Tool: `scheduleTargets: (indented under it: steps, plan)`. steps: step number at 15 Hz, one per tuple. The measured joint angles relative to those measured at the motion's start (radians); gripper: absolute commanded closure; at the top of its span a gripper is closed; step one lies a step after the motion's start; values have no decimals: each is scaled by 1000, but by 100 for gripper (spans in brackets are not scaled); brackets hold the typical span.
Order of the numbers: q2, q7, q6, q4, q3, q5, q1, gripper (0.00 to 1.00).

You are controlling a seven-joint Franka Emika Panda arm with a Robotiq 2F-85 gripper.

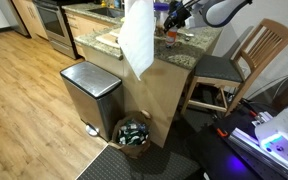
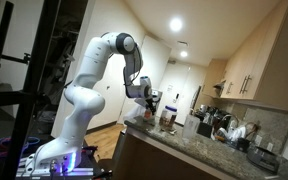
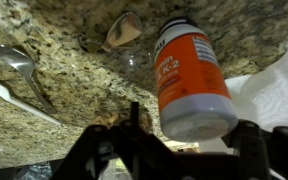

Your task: Put the white and orange can on the countertop

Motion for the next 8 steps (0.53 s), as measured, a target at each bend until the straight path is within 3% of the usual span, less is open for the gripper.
scheduleTargets:
  steps: [8]
  plan:
    - [0, 125, -5, 13, -1, -57, 7, 0]
